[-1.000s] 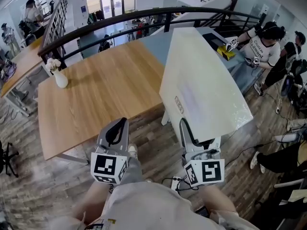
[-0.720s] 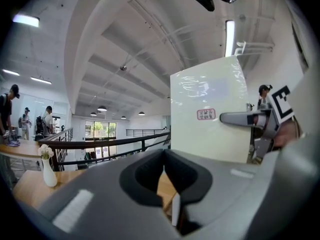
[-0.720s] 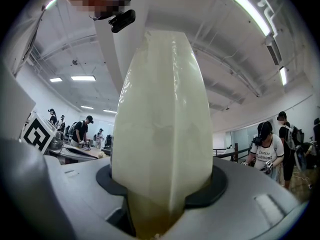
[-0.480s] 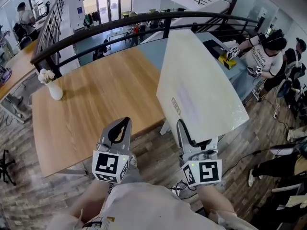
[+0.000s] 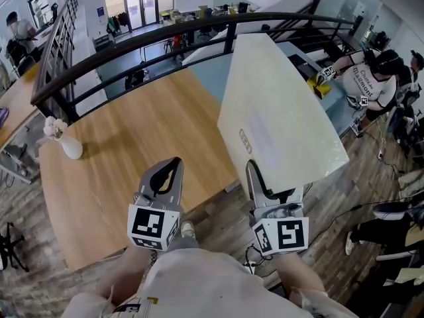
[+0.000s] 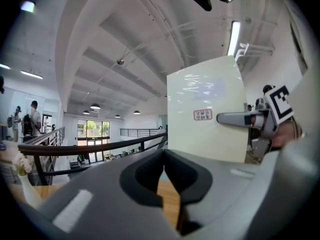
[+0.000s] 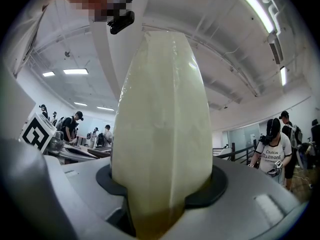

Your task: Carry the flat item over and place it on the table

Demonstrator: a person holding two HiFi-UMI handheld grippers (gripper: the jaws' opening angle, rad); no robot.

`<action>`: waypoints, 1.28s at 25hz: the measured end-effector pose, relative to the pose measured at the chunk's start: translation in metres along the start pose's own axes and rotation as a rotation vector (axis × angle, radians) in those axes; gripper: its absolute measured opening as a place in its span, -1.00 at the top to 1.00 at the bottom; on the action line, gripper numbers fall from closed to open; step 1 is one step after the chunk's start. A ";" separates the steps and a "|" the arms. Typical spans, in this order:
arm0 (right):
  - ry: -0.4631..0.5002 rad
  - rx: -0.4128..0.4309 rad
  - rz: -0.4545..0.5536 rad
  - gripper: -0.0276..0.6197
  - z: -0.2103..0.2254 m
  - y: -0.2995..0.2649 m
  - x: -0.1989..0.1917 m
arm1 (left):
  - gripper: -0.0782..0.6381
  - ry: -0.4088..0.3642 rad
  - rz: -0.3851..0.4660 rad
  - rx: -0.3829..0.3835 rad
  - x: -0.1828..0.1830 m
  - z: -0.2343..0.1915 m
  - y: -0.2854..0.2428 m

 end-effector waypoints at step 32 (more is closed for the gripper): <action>-0.018 0.025 -0.084 0.07 0.044 -0.140 -0.049 | 0.77 0.040 -0.036 0.020 -0.013 -0.056 -0.122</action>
Point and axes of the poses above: the fingertips, and each gripper's own axes: y backward along the fingers, z to its right, x out of its top, the point moved 6 cm from there along y, backward along the fingers, and after that the axes turned 11 degrees about x, right-handed, at the moved point
